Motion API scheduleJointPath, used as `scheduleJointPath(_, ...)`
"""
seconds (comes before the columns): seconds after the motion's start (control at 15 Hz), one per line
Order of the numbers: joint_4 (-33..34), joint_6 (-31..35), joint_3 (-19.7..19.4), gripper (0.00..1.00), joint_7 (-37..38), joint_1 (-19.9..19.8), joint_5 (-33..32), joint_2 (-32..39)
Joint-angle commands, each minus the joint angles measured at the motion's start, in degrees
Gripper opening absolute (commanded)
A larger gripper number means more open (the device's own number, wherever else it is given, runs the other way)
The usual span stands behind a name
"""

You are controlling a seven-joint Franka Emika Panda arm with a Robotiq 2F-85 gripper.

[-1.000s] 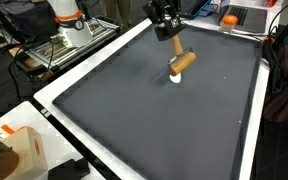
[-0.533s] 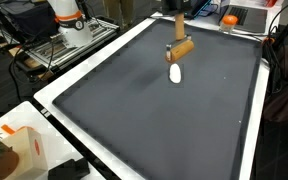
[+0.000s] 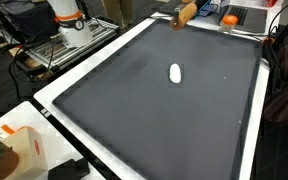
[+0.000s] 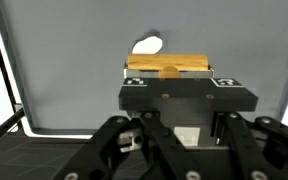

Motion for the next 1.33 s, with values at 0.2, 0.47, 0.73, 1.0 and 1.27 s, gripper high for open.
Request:
scheduleJointPath(0.2,1.7,0.3,-7.9,0.22,7.2,7.2,-1.7,2.4)
scheduleJointPath(0.47,-2.3,4.7,-12.6,0.22,18.5,10.0,-2.1,2.4)
scheduleJointPath(0.73,-5.6,6.4,-15.1,0.22,29.5,11.3,0.9,3.2)
scheduleJointPath(1.0,-7.6,10.5,-15.7,0.22,40.1,12.5,5.3,4.5)
scheduleJointPath(1.27,-7.0,10.7,-15.9,0.47,44.6,13.5,3.9,6.4)
